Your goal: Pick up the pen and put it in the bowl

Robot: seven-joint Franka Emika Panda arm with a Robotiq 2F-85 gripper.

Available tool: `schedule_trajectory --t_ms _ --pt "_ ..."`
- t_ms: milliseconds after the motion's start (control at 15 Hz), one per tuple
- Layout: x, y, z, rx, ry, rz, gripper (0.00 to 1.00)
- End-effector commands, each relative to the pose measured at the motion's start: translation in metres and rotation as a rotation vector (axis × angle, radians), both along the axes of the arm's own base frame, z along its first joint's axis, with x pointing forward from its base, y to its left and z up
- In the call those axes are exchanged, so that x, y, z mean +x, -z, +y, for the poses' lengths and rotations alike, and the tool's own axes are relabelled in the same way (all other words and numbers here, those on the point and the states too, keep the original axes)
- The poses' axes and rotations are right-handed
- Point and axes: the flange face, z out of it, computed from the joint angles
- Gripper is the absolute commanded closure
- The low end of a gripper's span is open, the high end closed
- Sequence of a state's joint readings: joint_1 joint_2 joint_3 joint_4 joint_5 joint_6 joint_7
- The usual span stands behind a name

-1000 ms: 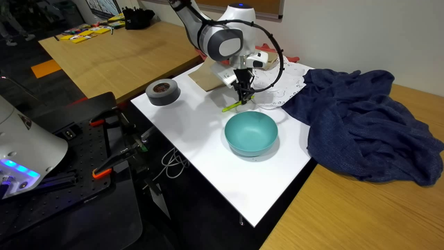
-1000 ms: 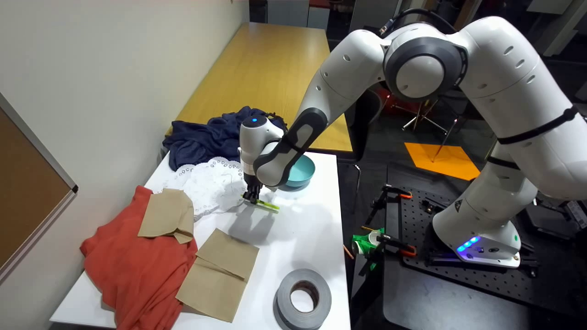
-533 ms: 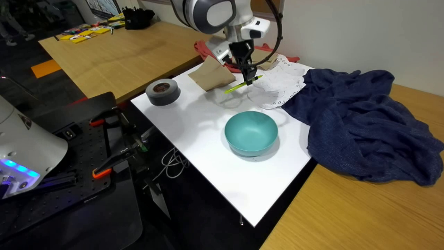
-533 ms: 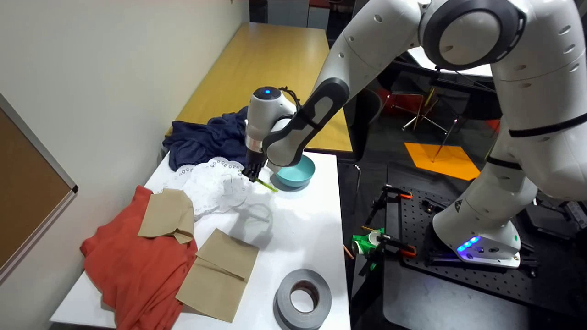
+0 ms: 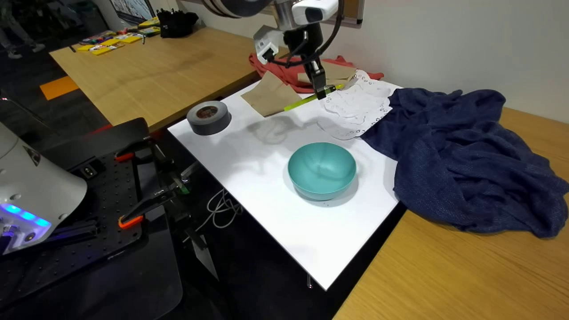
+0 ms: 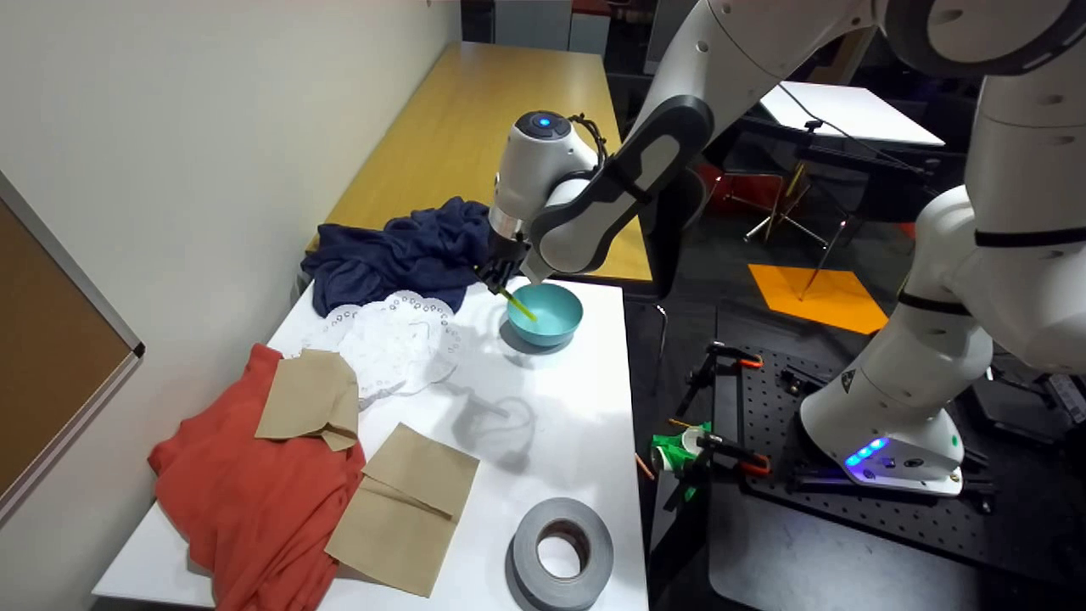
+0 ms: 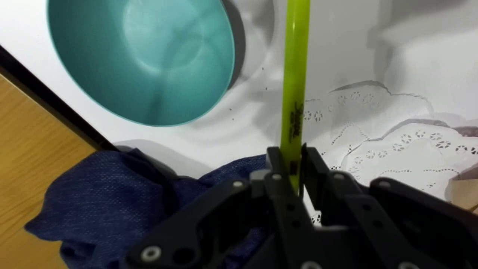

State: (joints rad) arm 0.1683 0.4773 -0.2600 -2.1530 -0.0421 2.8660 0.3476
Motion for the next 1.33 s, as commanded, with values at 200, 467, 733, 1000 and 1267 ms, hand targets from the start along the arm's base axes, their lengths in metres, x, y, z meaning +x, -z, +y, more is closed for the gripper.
schedule_trajectory --t_ms 200,467,733,1000,1267 --pt "-0.025 -0.003 -0.018 -0.034 0.151 -0.058 0.95" --pt "-0.029 0.003 -0.037 -0.073 0.241 -0.133 0.95" --pt "-0.031 0.018 -0.057 -0.117 0.329 -0.178 0.95" --pt "-0.033 0.042 -0.071 -0.137 0.411 -0.185 0.95" --pt "-0.034 0.063 -0.079 -0.146 0.481 -0.193 0.95"
